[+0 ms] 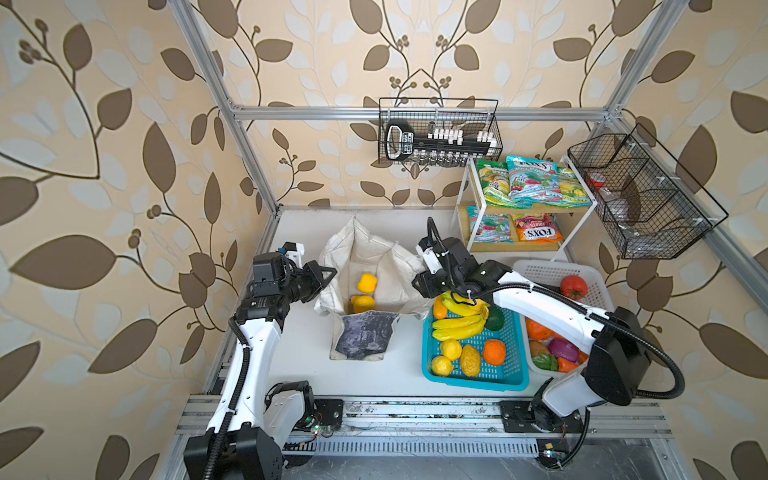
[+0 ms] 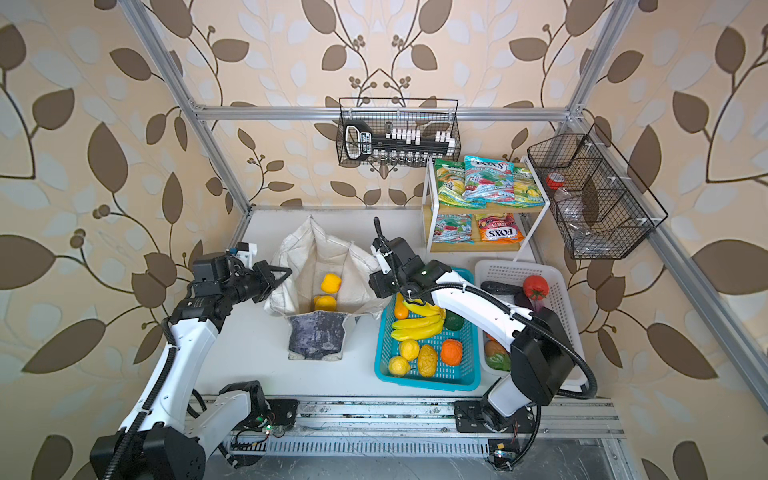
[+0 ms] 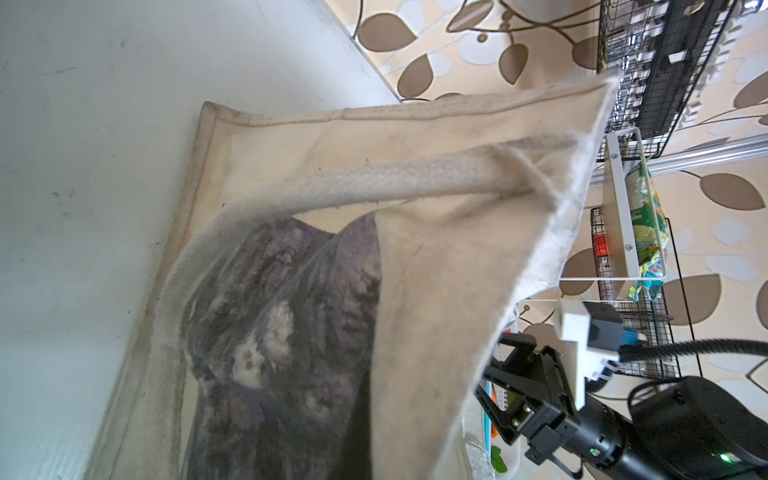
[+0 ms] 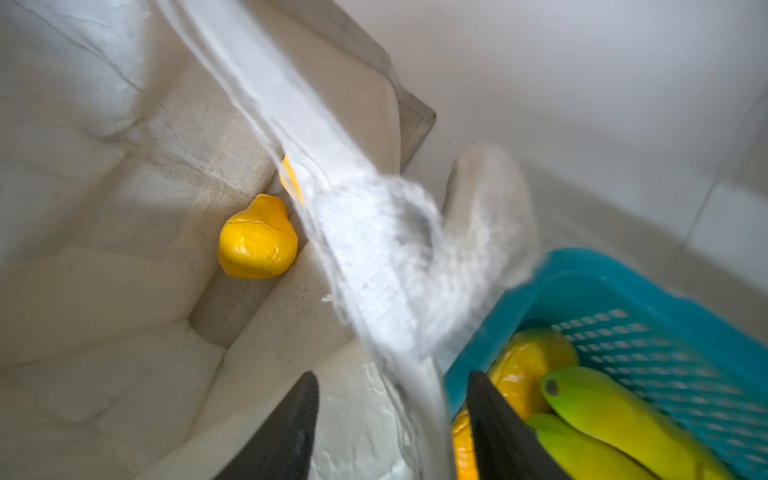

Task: Place the food into the grocery bag and tie it
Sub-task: 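Open the right gripper to release the yellow pear inside the tote bag, then raise the right gripper out of the bag and move it toward the candy shelf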

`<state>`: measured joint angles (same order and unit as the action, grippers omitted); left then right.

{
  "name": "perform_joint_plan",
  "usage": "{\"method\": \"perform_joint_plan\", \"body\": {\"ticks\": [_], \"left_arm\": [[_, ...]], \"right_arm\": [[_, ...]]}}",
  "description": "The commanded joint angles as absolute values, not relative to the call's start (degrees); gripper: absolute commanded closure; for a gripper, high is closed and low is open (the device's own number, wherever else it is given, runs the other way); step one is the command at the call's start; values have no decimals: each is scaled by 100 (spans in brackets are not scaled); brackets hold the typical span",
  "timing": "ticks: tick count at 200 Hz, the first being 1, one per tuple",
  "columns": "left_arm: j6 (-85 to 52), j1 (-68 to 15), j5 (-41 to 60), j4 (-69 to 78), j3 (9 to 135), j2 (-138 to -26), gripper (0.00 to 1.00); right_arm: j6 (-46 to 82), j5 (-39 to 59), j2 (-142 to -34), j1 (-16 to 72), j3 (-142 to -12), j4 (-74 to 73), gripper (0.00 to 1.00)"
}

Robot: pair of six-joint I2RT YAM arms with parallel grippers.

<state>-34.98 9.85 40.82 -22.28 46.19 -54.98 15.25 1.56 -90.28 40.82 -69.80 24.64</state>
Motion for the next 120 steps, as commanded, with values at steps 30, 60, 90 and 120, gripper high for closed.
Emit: {"method": "perform_joint_plan", "body": {"ticks": [30,60,90,120], "left_arm": [[-3613,1051,3671,-2587,5526,-5580,100],[-3437,1144,2849,-3248,6099,-5650,100],[-3251,1204,2371,-3553,6399,-5637,100],[-3138,1213,2127,-3580,6387,-5577,100]], "right_arm": [[1496,-95,-8991,4093,-7679,2707,100],[1319,-201,-9026,3853,-8287,3487,100],[1145,-182,-8854,3530,-8455,3890,100],[1098,61,-8754,3187,-8563,4048,100]]}}
